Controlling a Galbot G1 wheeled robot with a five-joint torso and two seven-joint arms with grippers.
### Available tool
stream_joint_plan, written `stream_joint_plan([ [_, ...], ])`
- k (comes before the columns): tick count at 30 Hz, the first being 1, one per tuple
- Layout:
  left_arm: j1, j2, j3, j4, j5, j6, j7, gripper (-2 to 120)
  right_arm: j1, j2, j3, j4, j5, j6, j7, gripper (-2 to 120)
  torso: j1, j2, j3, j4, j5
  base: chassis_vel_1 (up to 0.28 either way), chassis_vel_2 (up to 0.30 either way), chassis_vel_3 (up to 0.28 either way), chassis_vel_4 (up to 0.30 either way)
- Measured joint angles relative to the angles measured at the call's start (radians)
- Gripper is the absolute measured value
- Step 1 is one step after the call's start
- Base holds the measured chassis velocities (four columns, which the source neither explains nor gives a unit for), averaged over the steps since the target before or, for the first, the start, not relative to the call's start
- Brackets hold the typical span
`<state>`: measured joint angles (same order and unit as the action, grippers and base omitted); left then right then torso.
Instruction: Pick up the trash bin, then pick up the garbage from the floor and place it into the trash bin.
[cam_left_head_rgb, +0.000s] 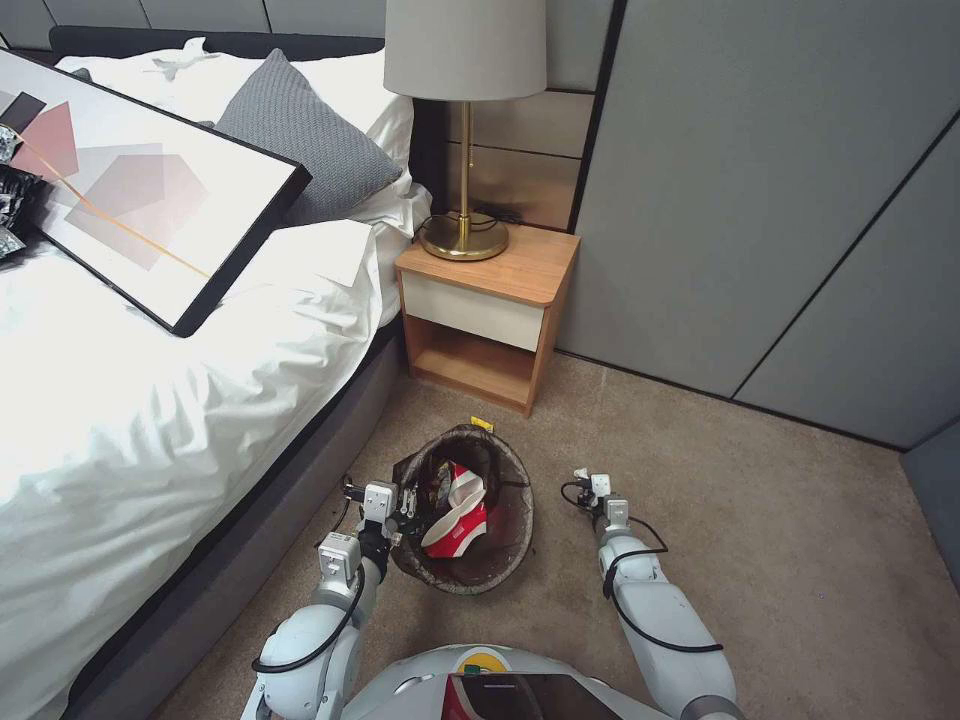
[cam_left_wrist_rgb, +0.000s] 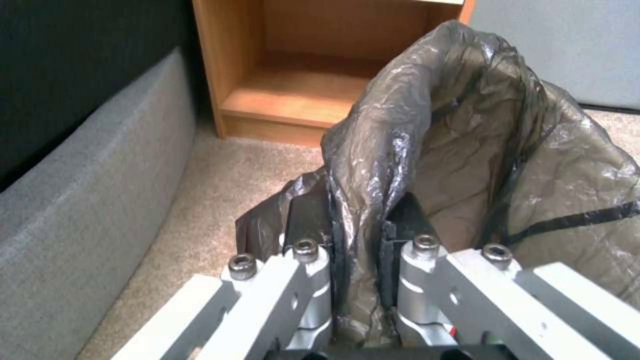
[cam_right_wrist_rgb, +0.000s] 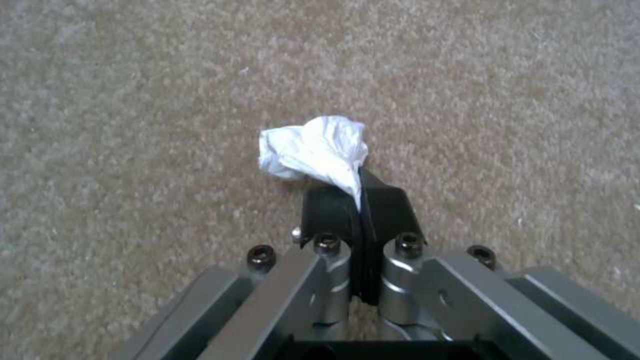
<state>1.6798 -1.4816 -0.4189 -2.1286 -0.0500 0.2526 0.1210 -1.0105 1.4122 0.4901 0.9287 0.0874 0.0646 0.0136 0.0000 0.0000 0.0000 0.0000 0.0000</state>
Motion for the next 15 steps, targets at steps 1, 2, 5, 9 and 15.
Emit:
stream_joint_plan([
  [1,-0.002,0.0,0.0,0.0,0.0,0.001,0.0,7,0.001,0.0,0.0,0.0,0.0,0.003,-0.001,0,0.0,0.0,0.0,0.0,0.0,0.0,0.0,0.0,0.0],
  [2,-0.002,0.0,0.0,0.0,0.0,0.001,0.0,7,0.001,0.0,0.0,0.0,0.0,0.003,-0.001,0,0.0,0.0,0.0,0.0,0.0,0.0,0.0,0.0,0.0],
  [5,-0.004,-0.001,0.0,0.002,-0.001,0.001,0.0,7,0.001,0.0,0.0,0.0,-0.002,0.01,-0.003,0,0.0,0.0,0.0,0.0,0.0,0.0,0.0,0.0,0.0],
  [9,-0.005,-0.001,0.0,0.003,-0.001,0.002,0.0,7,0.001,0.003,0.0,0.0,-0.005,0.02,-0.002,0,0.0,0.0,0.0,0.0,0.0,0.0,0.0,0.0,0.0],
  [15,-0.007,0.0,0.0,0.003,-0.004,0.003,0.001,7,-0.047,0.0,0.003,0.111,0.007,0.054,-0.001,0,0.0,0.0,0.0,0.0002,0.0,0.0,0.0,0.0,0.0],
])
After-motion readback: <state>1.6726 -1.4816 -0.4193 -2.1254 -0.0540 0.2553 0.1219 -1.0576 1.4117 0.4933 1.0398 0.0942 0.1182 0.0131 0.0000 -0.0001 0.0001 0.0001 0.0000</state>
